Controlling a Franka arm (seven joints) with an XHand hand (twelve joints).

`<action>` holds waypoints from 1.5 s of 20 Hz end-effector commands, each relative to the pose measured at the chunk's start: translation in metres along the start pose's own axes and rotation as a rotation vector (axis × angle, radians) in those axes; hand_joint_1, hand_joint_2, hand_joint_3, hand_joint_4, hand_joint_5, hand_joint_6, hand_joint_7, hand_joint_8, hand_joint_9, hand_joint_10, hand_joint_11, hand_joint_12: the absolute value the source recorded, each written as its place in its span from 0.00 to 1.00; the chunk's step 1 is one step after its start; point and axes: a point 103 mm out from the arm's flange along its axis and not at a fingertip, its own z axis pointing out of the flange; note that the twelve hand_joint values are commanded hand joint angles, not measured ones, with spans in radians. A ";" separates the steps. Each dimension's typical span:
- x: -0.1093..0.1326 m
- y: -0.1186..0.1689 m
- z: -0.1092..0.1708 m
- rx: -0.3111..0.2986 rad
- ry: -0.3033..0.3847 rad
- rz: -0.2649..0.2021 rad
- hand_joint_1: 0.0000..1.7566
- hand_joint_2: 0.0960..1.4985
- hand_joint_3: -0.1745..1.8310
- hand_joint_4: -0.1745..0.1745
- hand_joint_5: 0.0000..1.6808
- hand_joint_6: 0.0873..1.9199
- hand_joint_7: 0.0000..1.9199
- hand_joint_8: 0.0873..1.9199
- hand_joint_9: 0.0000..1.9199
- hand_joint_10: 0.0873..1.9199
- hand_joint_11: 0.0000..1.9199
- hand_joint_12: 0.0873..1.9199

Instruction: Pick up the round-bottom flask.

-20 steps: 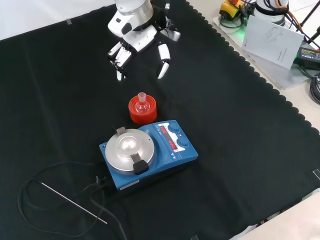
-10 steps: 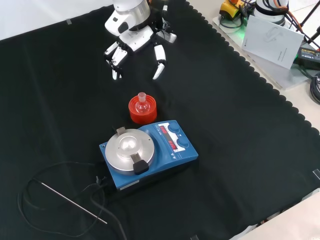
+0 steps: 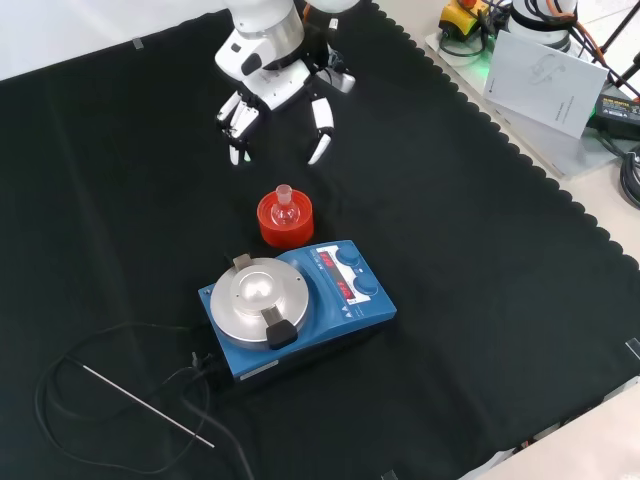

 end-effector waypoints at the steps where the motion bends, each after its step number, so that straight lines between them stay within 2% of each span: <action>1: 0.001 0.003 0.009 0.014 0.000 -0.004 0.47 0.22 0.50 0.10 0.13 0.36 0.29 0.49 0.30 0.48 0.14 0.76; 18: 0.000 0.009 0.038 0.052 -0.023 -0.048 0.45 0.22 0.50 0.09 0.14 0.38 0.32 0.51 0.33 0.50 0.20 0.74; 30: -0.002 0.012 0.053 0.067 -0.013 -0.061 0.42 0.22 0.50 0.08 0.15 0.40 0.32 0.52 0.34 0.50 0.22 0.74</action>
